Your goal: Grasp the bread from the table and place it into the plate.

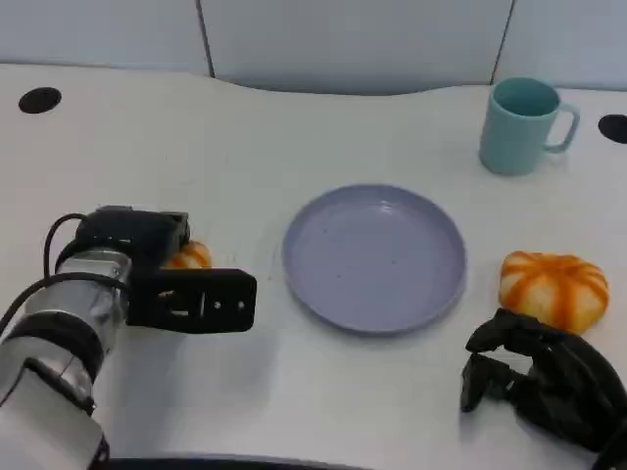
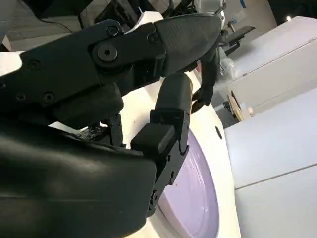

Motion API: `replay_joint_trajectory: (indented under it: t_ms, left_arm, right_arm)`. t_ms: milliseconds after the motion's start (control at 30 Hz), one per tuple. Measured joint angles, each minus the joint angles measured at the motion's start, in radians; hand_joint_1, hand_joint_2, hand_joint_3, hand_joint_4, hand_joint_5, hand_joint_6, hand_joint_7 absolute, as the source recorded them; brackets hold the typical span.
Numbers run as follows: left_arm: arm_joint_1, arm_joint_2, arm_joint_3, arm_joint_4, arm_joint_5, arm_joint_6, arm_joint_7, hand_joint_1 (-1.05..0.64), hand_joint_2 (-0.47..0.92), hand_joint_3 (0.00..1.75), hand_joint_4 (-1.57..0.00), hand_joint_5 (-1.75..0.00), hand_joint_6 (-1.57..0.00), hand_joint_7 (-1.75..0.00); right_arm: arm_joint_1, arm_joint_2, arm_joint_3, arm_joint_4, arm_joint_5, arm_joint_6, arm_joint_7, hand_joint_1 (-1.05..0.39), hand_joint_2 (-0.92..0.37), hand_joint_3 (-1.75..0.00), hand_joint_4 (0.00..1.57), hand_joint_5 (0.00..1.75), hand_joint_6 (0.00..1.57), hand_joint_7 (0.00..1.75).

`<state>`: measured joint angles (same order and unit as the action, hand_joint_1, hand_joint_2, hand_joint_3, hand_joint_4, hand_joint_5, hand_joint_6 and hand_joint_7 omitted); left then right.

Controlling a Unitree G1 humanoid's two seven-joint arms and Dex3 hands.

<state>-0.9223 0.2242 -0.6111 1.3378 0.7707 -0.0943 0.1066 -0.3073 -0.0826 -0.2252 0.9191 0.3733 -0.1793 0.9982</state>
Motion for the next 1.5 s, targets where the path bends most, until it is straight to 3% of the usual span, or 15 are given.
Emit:
replay_joint_trajectory:
  t_ms: [33,133,233,267,333,367,500,567,700,800,833,867,933,1200,1500]
  left_arm:
    - [0.0,0.0,0.005,0.0,-0.002,-0.005,0.008,-0.23,0.71,0.0,-0.45,-1.65,-0.33,-1.47]
    - [0.002,0.0,-0.001,0.001,0.004,-0.008,0.041,-0.23,0.72,0.01,-0.54,-1.73,-0.38,-1.68]
    - [0.003,0.0,-0.021,0.002,0.022,-0.005,0.078,-0.18,0.76,0.03,-0.67,-1.74,-0.49,-1.74]
    - [0.007,0.0,-0.024,0.002,0.023,-0.007,0.092,-0.18,0.76,0.03,-0.69,-1.75,-0.51,-1.74]
    - [0.016,0.0,-0.024,0.002,0.023,-0.018,0.119,-0.19,0.79,0.05,-0.65,-1.75,-0.55,-1.53]
    - [0.021,0.001,-0.024,0.002,0.022,-0.023,0.13,-0.19,0.8,0.06,-0.62,-1.75,-0.57,-1.5]
    - [0.027,0.003,-0.01,0.002,0.01,-0.032,0.145,-0.16,0.82,0.11,-0.56,-1.64,-0.55,-1.53]
    - [0.03,0.004,0.004,0.002,0.0,-0.04,0.153,-0.15,0.81,0.16,-0.56,-1.48,-0.55,-1.45]
    - [0.033,0.008,0.038,0.002,-0.032,-0.061,0.158,-0.16,0.82,0.27,-0.57,-1.57,-0.55,-1.51]
    - [0.033,0.009,0.058,-0.002,-0.046,-0.081,0.163,-0.2,0.86,0.22,-0.56,-1.42,-0.54,-1.3]
    - [0.033,0.009,0.066,-0.004,-0.053,-0.087,0.163,-0.19,0.89,0.18,-0.55,-1.59,-0.49,-1.5]
    - [0.033,0.01,0.073,-0.006,-0.061,-0.093,0.163,-0.19,0.9,0.16,-0.54,-1.66,-0.46,-1.59]
    - [0.032,0.013,0.085,-0.009,-0.072,-0.11,0.164,-0.15,0.91,0.14,-0.67,-1.73,-0.49,-1.71]
    - [-0.006,0.036,0.143,-0.039,-0.113,-0.219,0.199,-0.08,0.88,0.1,-0.78,-1.75,-0.58,-1.75]
    - [-0.053,0.033,0.116,-0.057,-0.083,-0.269,0.242,-0.12,0.89,0.12,-0.83,-1.75,-0.62,-1.75]
  right_arm:
    - [0.001,0.0,0.0,-0.001,0.002,0.001,0.0,-0.5,-0.92,-0.13,0.62,1.52,0.75,0.94]
    - [0.002,0.0,0.0,-0.001,0.008,0.002,0.0,-0.5,-0.92,-0.12,0.62,1.51,0.76,0.93]
    - [0.003,0.0,0.0,-0.003,0.009,0.008,-0.002,-0.51,-0.92,-0.12,0.62,1.51,0.76,0.93]
    - [0.003,0.0,0.001,-0.004,0.009,0.009,-0.004,-0.51,-0.92,-0.12,0.62,1.51,0.76,0.93]
    - [0.003,0.0,0.001,-0.004,0.009,0.008,-0.005,-0.5,-0.92,-0.13,0.62,1.52,0.76,0.92]
    - [0.004,0.0,0.001,-0.004,0.009,0.006,-0.004,-0.5,-0.92,-0.13,0.63,1.52,0.76,0.92]
    - [0.005,0.0,0.002,-0.004,0.009,0.005,-0.004,-0.5,-0.92,-0.13,0.63,1.53,0.76,0.92]
    - [0.004,0.0,0.002,-0.001,0.009,0.0,-0.004,-0.5,-0.92,-0.14,0.64,1.54,0.76,0.92]
    - [0.004,0.0,0.006,-0.001,0.009,-0.001,-0.004,-0.49,-0.92,-0.14,0.64,1.54,0.76,0.92]
    - [0.006,0.0,0.009,-0.003,0.008,-0.002,-0.005,-0.48,-0.92,-0.15,0.64,1.54,0.75,0.91]
    - [0.006,0.0,0.011,-0.005,0.008,-0.002,-0.005,-0.48,-0.92,-0.15,0.64,1.54,0.75,0.91]
    - [0.006,0.0,0.012,-0.006,0.008,-0.002,-0.006,-0.48,-0.92,-0.15,0.64,1.54,0.75,0.91]
    - [0.006,0.0,0.014,-0.009,0.008,0.0,-0.007,-0.47,-0.92,-0.15,0.63,1.54,0.75,0.9]
    - [0.01,0.0,0.028,-0.034,0.008,0.019,-0.029,-0.48,-0.92,-0.13,0.63,1.53,0.77,0.87]
    - [0.011,0.0,0.032,-0.036,0.008,0.021,-0.033,-0.48,-0.92,-0.15,0.63,1.51,0.77,0.85]
